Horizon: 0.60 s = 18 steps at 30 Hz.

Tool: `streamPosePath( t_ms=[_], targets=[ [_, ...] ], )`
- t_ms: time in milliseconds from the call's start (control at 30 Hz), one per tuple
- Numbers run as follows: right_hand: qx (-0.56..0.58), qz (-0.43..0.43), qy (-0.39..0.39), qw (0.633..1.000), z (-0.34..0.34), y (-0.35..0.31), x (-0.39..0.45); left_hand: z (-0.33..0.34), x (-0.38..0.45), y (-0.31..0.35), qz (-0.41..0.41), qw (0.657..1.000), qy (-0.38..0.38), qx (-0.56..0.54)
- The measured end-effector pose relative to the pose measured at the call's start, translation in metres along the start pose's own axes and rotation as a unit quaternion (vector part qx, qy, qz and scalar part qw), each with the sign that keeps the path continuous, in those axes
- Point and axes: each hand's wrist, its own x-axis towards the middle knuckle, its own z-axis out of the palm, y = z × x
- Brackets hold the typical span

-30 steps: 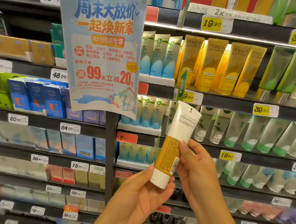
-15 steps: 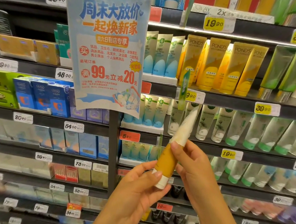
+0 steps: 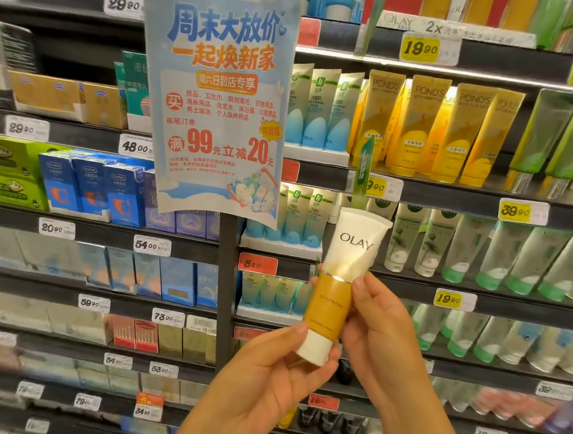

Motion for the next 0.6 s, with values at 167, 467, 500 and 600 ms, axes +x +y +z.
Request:
streamPosePath(
  t_ms=[167,467,500,600],
  targets=[
    [-0.027,-0.011,-0.002,1.0,-0.0015,-0.0002,0.0013,-0.005,0.0036,-0.0022,0.077,0.991,0.052,0.098],
    [-0.079,0.014,0.019,0.997,-0.0031,0.0019,-0.0013,-0.0069,0.0042,-0.0033,0.275,0.835,0.159,0.45],
    [-0.078,0.015,0.023,0.997,-0.0032,0.002,-0.0015,-0.0072,0.005,-0.004,0.277,0.83,0.161,0.457],
    [-0.061,0.02,0.027,0.998,-0.0038,0.0017,-0.0016,-0.0088,0.0066,-0.0067,0.284,0.813,0.17,0.479]
  ],
)
